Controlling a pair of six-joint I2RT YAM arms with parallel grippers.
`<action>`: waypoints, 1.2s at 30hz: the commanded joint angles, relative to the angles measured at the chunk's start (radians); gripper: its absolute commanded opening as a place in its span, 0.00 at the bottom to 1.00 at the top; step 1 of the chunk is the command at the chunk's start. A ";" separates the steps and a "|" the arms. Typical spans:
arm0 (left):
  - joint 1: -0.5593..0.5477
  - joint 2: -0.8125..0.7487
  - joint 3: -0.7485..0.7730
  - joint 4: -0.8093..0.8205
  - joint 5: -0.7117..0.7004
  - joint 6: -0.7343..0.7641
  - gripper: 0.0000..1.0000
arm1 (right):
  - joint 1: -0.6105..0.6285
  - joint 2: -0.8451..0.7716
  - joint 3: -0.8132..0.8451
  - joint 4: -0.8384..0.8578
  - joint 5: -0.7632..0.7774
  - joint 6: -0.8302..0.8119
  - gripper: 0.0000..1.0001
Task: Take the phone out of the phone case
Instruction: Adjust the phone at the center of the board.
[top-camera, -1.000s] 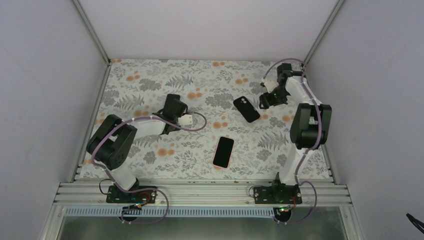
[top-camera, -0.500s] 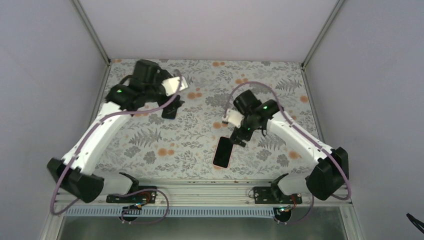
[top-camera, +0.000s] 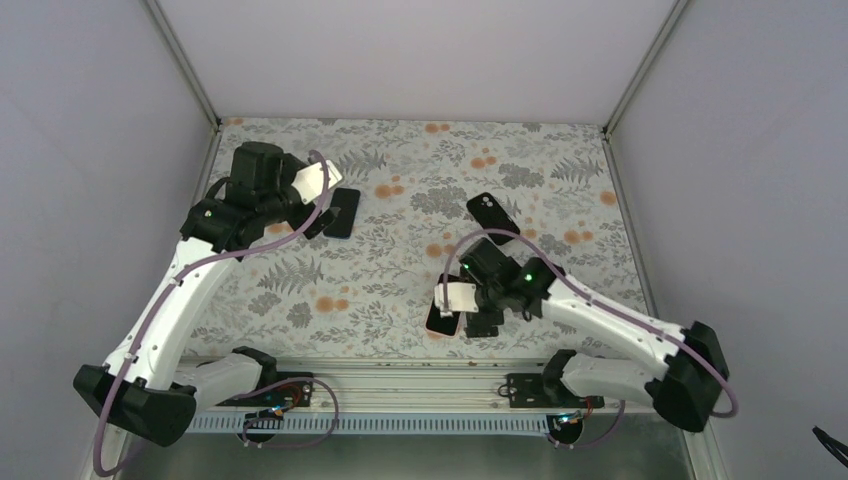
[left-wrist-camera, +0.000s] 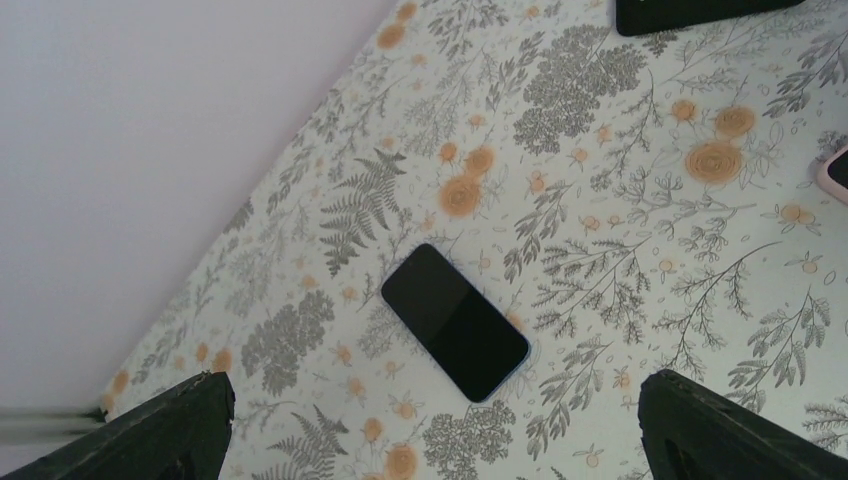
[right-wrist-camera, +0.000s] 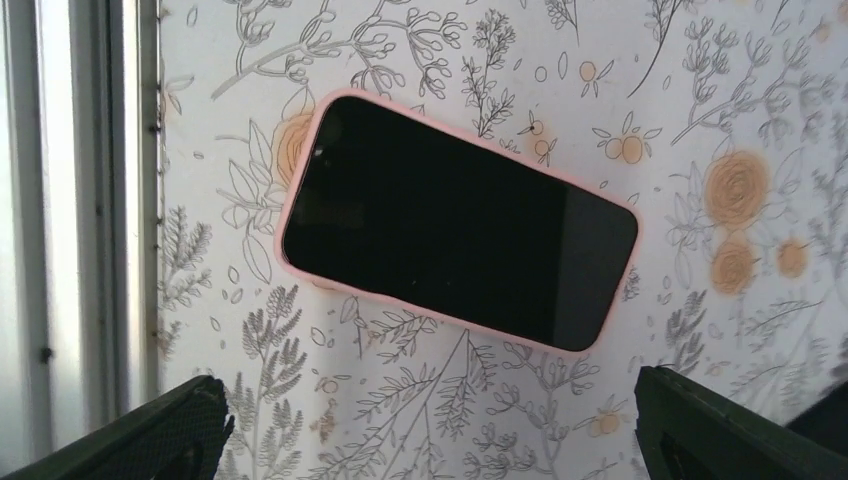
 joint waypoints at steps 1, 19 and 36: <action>0.018 -0.050 -0.037 0.031 -0.016 -0.022 1.00 | 0.003 -0.111 -0.135 0.174 0.061 -0.201 1.00; 0.096 -0.083 -0.119 0.067 0.031 0.006 1.00 | 0.054 0.023 -0.328 0.543 0.109 -0.261 1.00; 0.180 -0.054 -0.119 0.078 0.136 0.046 1.00 | 0.146 0.455 -0.009 0.552 0.023 -0.144 1.00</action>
